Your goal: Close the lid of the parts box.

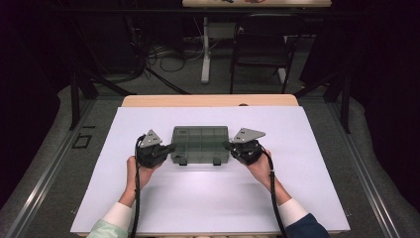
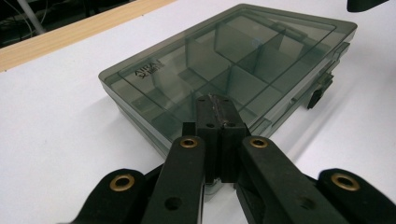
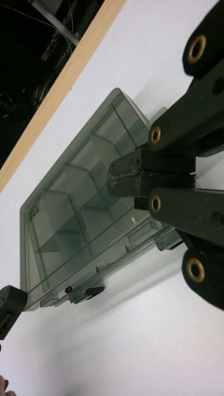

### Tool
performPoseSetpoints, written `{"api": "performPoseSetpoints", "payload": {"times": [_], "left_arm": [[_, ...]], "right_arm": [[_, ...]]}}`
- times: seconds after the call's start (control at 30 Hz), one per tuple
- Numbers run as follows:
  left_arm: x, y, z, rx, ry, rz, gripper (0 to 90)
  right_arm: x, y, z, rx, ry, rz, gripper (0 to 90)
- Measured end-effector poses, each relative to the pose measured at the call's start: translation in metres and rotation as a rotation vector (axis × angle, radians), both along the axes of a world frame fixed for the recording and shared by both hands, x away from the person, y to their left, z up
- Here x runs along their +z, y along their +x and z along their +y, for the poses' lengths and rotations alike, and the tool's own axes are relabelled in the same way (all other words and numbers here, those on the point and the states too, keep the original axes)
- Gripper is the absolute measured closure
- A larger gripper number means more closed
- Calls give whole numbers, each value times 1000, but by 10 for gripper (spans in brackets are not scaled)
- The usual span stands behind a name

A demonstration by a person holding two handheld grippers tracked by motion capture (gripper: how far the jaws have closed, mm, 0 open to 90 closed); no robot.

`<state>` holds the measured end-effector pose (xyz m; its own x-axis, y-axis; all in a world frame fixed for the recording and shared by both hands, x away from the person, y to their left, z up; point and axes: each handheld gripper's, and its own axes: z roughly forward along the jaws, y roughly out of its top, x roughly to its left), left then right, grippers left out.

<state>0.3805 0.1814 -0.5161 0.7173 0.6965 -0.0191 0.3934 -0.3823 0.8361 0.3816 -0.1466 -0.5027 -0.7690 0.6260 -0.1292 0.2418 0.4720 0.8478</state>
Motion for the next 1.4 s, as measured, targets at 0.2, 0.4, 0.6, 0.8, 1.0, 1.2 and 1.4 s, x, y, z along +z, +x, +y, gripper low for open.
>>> {"api": "performPoseSetpoints", "payload": {"times": [0.2, 0.4, 0.6, 0.8, 1.0, 1.2, 1.4], "left_arm": [[-3, 0, 0, -2, 5, 6, 898], [-7, 0, -1, -15, 26, 9, 895], [-9, 1, -3, -20, 34, 12, 895], [-10, 1, -3, -23, 43, 14, 895], [-11, 1, -3, -23, 41, 14, 895], [-12, 1, -5, -28, 63, 19, 895], [-13, 2, -5, -31, 68, 25, 894]], "right_arm": [[-7, 1, 4, 5, -25, 18, 900], [-11, 1, 6, 3, -41, 24, 900], [-15, 2, 6, 4, -48, 32, 900], [-17, 2, 7, 7, -59, 38, 900], [-18, 2, 8, 6, -64, 43, 900], [-21, 3, 9, 7, -82, 52, 900], [-23, 3, 9, 7, -90, 56, 900]]}}
